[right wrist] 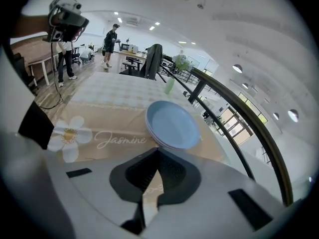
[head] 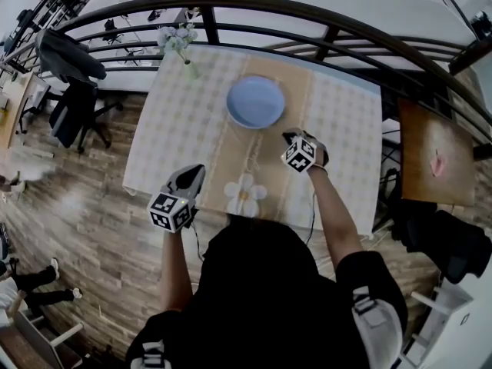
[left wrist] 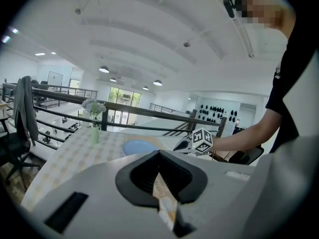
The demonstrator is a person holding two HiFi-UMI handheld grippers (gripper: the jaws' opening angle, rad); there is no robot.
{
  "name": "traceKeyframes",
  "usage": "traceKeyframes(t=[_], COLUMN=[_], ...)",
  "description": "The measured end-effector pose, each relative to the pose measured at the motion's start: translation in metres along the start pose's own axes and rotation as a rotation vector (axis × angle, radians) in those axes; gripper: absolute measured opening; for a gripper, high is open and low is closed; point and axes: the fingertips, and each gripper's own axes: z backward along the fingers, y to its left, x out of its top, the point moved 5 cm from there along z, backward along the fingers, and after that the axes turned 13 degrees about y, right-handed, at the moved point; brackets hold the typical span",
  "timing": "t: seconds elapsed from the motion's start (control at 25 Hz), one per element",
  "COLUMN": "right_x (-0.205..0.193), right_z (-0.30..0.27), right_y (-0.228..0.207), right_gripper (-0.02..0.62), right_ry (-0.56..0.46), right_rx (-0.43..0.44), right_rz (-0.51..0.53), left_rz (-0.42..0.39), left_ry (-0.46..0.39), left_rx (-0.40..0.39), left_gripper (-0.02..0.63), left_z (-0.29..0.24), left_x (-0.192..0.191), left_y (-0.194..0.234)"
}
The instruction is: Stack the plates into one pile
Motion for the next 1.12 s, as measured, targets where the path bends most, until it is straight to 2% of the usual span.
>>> traceKeyframes(t=[0.28, 0.64, 1.12], right_x=[-0.022, -0.050, -0.092], right_z=[0.037, 0.074, 0.092], right_y=[-0.005, 0.001, 0.023], right_gripper=[-0.003, -0.003, -0.003], right_ry=[-0.122, -0.194, -0.265], right_rx=[0.019, 0.041, 0.084], right_rz=[-0.063, -0.079, -0.095], left_rz=[-0.006, 0.016, 0.029], left_ry=[0.004, 0.018, 0.021], left_rx=[0.022, 0.056, 0.080], left_gripper=[0.002, 0.002, 0.002], left_z=[-0.005, -0.005, -0.012], left_x=[-0.001, -0.012, -0.030], left_y=[-0.031, -0.069, -0.117])
